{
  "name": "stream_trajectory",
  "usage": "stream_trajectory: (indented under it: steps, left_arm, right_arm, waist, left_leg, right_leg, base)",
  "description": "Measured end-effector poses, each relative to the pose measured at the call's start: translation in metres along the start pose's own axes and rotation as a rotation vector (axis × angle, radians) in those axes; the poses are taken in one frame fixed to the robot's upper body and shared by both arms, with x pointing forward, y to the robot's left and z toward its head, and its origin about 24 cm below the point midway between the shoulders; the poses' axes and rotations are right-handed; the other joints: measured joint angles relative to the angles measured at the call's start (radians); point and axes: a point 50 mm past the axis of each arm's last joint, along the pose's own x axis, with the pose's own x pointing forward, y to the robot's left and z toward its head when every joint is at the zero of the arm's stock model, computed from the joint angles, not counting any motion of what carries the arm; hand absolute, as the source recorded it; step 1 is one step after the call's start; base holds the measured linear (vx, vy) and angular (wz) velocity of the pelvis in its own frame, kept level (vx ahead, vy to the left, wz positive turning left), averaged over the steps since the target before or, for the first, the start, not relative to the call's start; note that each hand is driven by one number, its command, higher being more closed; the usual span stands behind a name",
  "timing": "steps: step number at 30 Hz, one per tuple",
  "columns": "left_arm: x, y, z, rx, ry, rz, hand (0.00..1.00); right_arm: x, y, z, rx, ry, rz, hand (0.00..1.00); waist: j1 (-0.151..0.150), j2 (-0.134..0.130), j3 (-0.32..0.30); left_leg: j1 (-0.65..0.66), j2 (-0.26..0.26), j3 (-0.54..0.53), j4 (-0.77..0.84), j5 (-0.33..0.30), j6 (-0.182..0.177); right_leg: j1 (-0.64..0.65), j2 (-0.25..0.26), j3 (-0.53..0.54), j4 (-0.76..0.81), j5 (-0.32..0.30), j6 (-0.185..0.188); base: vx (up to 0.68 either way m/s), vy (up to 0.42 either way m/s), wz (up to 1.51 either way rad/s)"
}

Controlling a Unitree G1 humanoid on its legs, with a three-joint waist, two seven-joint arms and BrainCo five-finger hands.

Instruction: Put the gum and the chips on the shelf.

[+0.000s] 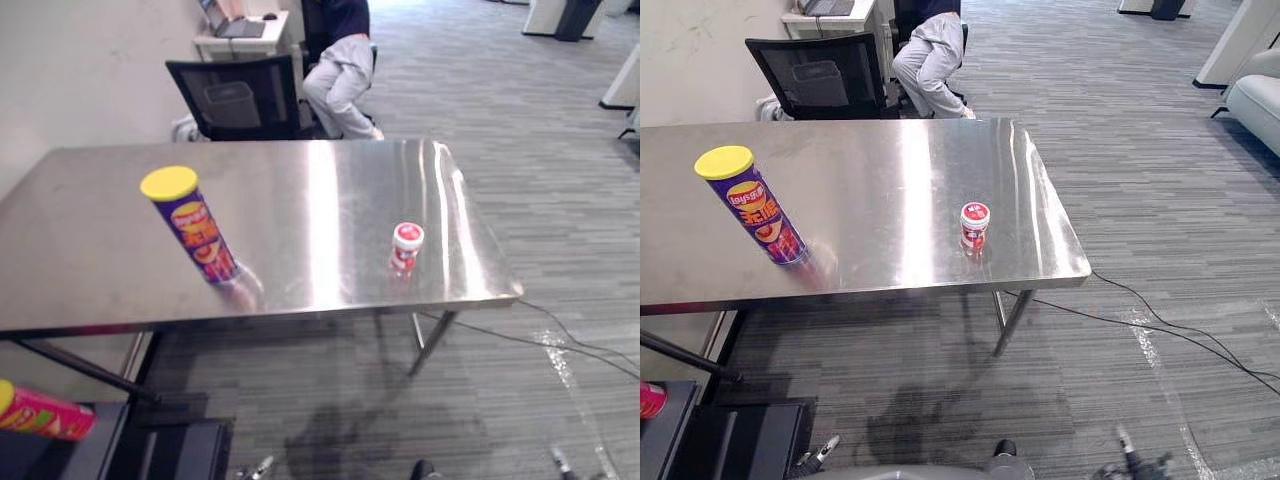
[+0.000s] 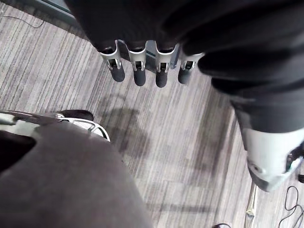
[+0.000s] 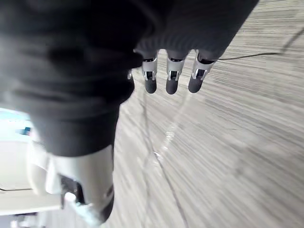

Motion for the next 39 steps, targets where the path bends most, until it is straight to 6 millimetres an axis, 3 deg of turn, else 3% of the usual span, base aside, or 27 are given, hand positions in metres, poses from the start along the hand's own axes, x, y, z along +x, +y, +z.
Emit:
stream_trajectory:
  steps: [3,5,6,7,11,14,18,23,32,39]
  left_arm:
    - [-0.001,0.004,0.001,0.004,-0.012,0.004,0.0]
    - [-0.002,0.005,0.0,0.001,-0.014,0.006,0.0]
    - [-0.003,0.005,0.0,0.001,-0.014,0.007,0.0]
    - [-0.003,0.006,0.0,0.001,-0.014,0.007,0.0]
    - [-0.004,0.005,0.001,0.016,-0.027,-0.001,0.0]
    - [-0.006,0.005,-0.004,0.022,-0.015,0.001,0.0]
    - [-0.008,0.006,-0.01,0.018,-0.008,0.007,0.0]
    - [-0.008,0.007,-0.009,0.014,-0.014,0.013,0.0]
    - [-0.008,0.008,-0.011,0.044,-0.009,0.014,0.0]
    - [-0.008,0.006,-0.011,0.047,-0.008,0.01,0.0]
  right_arm:
    - [0.015,0.003,0.042,0.048,-0.142,0.008,0.0]
    - [0.017,0.018,0.09,0.077,-0.323,0.081,0.0]
    - [0.016,0.024,0.101,0.075,-0.368,0.105,0.0]
    - [0.008,0.038,0.13,0.044,-0.496,0.173,0.0]
    - [-0.02,0.068,0.177,-0.022,-0.743,0.316,0.0]
    - [-0.041,0.086,0.199,-0.071,-0.88,0.439,0.0]
    - [-0.069,0.109,0.212,-0.133,-0.984,0.679,0.0]
    - [-0.093,0.132,0.209,-0.31,-1.055,0.943,0.0]
    - [-0.113,0.157,0.192,-0.408,-1.029,1.208,0.0]
    - [-0.117,0.179,0.183,-0.412,-0.981,1.276,0.0]
  waist:
    - [-0.001,-0.014,-0.005]
    - [-0.003,-0.017,-0.007]
    - [-0.004,-0.016,-0.006]
    - [-0.006,-0.015,-0.006]
    - [-0.005,-0.012,-0.008]
    - [-0.007,-0.012,-0.011]
    - [-0.007,-0.007,-0.028]
    - [-0.004,-0.01,-0.035]
    - [-0.005,-0.007,-0.058]
    - [0.002,-0.004,-0.059]
  left_leg:
    - [0.0,-0.002,0.0,0.0,0.0,0.0]
    - [0.0,-0.003,0.0,0.001,-0.001,0.0]
    - [-0.001,-0.004,0.0,0.001,-0.002,0.001]
    - [-0.002,-0.003,0.0,0.002,-0.003,0.0]
    - [-0.008,-0.002,0.0,0.008,-0.007,0.003]
    - [-0.018,-0.001,0.0,0.021,-0.012,0.005]
    - [-0.022,-0.001,0.0,0.021,-0.012,0.005]
    - [-0.029,-0.002,-0.004,0.021,-0.012,0.005]
    - [-0.033,-0.005,-0.031,0.029,-0.012,0.005]
    - [-0.038,-0.006,-0.05,0.037,-0.012,0.005]
  right_leg:
    - [-0.003,0.0,0.006,0.0,0.0,0.0]
    - [-0.005,-0.001,0.012,0.0,0.0,0.0]
    - [-0.006,-0.001,0.013,0.0,0.0,0.0]
    - [-0.009,-0.001,0.016,0.0,0.0,0.0]
    - [-0.018,0.0,0.021,0.001,0.001,0.0]
    - [-0.023,0.0,0.023,0.0,0.004,-0.001]
    - [-0.022,0.003,0.024,-0.015,0.011,0.0]
    - [-0.022,0.003,0.019,-0.023,0.015,0.002]
    - [0.0,0.001,-0.004,-0.047,0.022,0.004]
    - [0.017,0.002,-0.019,-0.07,0.036,0.003]
  base:
    - [0.04,0.017,-0.04]
    - [0.0,0.007,-0.07]
    - [-0.02,-0.004,-0.05]
    - [0.0,0.0,0.0]
    - [-0.02,-0.005,-0.01]
    - [-0.01,-0.004,-0.01]
    - [0.0,0.0,0.0]
    - [0.0,0.0,0.02]
    - [0.0,-0.004,0.05]
    - [-0.03,-0.01,0.08]
